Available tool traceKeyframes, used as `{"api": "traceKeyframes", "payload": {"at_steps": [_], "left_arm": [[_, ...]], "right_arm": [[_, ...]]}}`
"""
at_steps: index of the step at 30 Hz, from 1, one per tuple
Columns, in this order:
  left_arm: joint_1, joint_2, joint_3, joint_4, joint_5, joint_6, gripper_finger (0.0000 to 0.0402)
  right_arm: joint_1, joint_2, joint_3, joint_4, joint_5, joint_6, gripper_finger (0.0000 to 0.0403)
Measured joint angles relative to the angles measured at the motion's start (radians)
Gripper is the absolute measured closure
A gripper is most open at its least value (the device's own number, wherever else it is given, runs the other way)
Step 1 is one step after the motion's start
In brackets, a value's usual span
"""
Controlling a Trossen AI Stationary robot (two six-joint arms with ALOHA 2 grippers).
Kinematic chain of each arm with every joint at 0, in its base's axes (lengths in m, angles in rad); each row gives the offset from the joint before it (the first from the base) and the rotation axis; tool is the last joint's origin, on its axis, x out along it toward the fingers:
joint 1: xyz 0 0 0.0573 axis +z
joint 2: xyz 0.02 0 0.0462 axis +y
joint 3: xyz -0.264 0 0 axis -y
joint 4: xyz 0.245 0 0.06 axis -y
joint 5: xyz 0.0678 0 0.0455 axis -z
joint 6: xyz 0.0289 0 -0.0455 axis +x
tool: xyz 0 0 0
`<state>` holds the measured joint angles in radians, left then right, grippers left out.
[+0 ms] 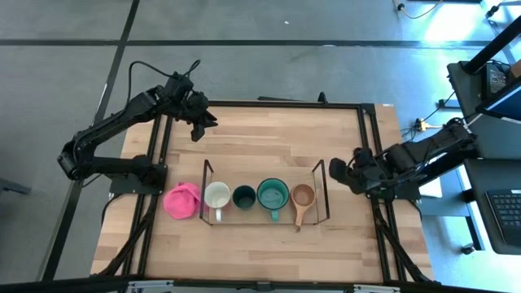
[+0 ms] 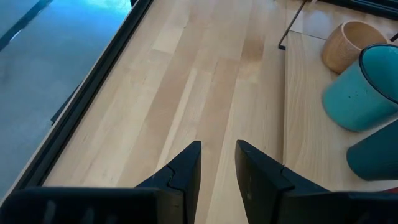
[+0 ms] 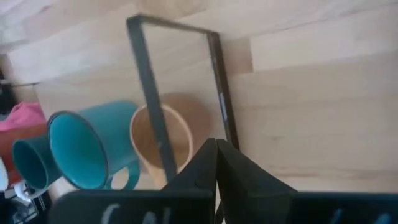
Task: Stack small to large cups/mugs on shelf
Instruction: Adjust the wooden mug on the shelf
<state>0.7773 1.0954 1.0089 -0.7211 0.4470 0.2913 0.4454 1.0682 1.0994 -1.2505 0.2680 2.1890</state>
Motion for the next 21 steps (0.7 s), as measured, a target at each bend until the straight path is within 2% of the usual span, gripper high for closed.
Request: {"api": "traceKeyframes", "payload": {"at_steps": [9,15,21], "left_arm": [[-0.005,0.0,0.0,0.004,0.028,-0.018,0.0308],[-0.041,0.0,0.0,0.013,0.039,-0.02,0.0308],[-0.081,0.0,0.0,0.013,0.038,-0.02,0.0308]], "right_arm": [[0.045,0.156,0.146,0.036,0.004,-0.043,0.0393],[0.082,0.296,0.305,0.038,0.105,-0.093,0.0393],[0.09,0.449,0.459,0.045,0.124,-0.166,0.0393]]}}
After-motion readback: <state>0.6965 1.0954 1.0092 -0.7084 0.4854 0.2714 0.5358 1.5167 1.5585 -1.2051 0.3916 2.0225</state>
